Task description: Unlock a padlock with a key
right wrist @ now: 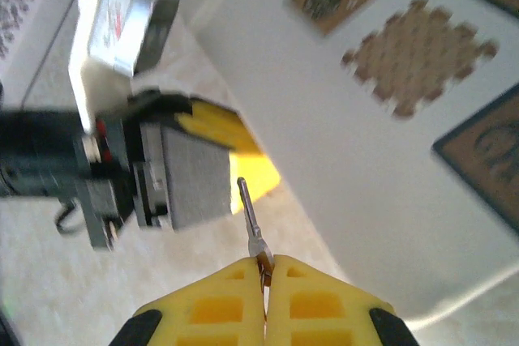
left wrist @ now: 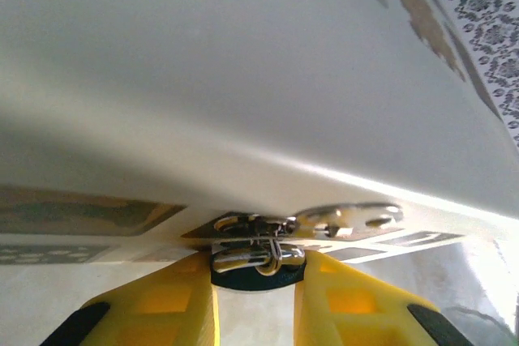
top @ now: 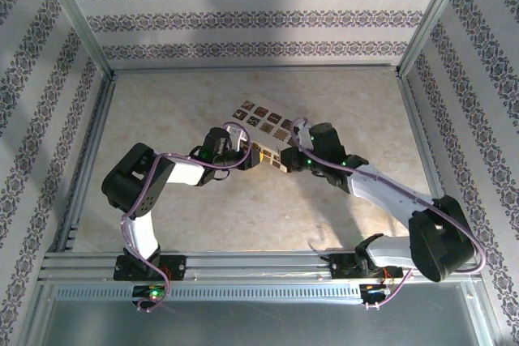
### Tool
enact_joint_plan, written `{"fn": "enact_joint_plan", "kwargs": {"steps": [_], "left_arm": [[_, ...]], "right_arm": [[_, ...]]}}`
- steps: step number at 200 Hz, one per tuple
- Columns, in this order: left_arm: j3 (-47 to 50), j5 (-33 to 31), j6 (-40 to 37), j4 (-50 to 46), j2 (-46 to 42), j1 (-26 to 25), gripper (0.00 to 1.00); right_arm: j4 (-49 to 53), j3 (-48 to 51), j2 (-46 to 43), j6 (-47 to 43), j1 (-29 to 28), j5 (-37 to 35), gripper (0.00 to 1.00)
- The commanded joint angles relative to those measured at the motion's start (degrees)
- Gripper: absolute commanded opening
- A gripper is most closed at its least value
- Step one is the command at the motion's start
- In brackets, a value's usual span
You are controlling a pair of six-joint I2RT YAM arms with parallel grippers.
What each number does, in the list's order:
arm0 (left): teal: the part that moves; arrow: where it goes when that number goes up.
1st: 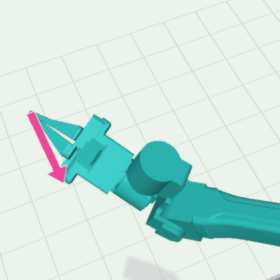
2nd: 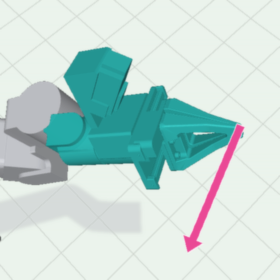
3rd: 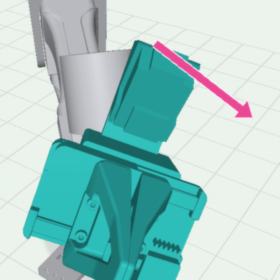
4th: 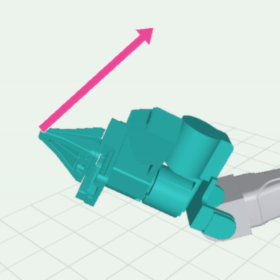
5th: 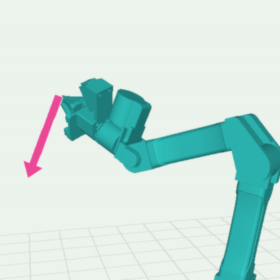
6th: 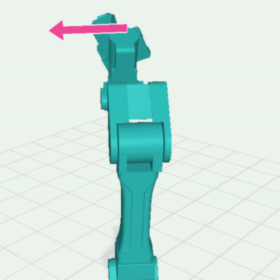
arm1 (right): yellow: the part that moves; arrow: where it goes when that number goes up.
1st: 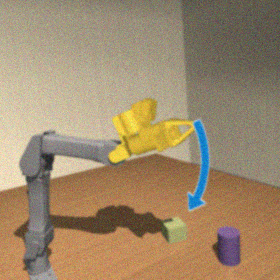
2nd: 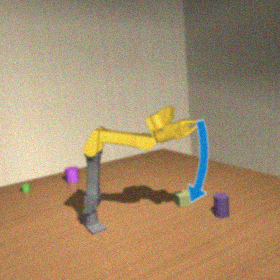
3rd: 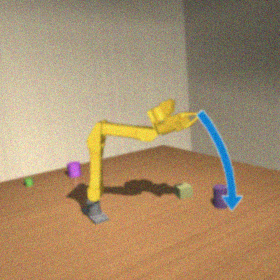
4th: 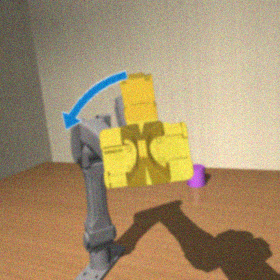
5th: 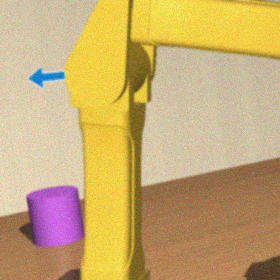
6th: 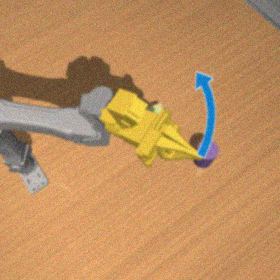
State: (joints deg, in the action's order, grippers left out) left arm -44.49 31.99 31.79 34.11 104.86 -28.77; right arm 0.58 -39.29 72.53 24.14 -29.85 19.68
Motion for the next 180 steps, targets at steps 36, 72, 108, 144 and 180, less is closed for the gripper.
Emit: {"fn": "enact_joint_plan", "kwargs": {"steps": [36,72,108,144,180], "left_arm": [[-0.06,5.18,3.3,-0.53,-5.11,-0.94,0.22],[-0.68,5.72,3.83,-2.5,-5.59,-1.52,0.22],[-1.02,5.37,4.24,-2.89,-5.55,-1.59,0.22],[-1.42,5.1,4.11,-4.06,-5.91,-1.62,0.22],[-1.23,4.85,4.0,-4.66,-6.15,-1.59,0.22]], "right_arm": [[-5.84,10.89,-4.71,-9.74,-7.88,-12.06,0.0],[-13.39,13.11,-0.09,-11.7,-11.4,-15.81,0.0],[-20.4,13.38,5.61,-13.16,-12.46,-16.9,0.0],[-24.9,12.55,10.56,-14.93,-13.66,-21.01,0.0],[-27.88,11.94,13.42,-15.79,-13.66,-24.74,0.0]]}}
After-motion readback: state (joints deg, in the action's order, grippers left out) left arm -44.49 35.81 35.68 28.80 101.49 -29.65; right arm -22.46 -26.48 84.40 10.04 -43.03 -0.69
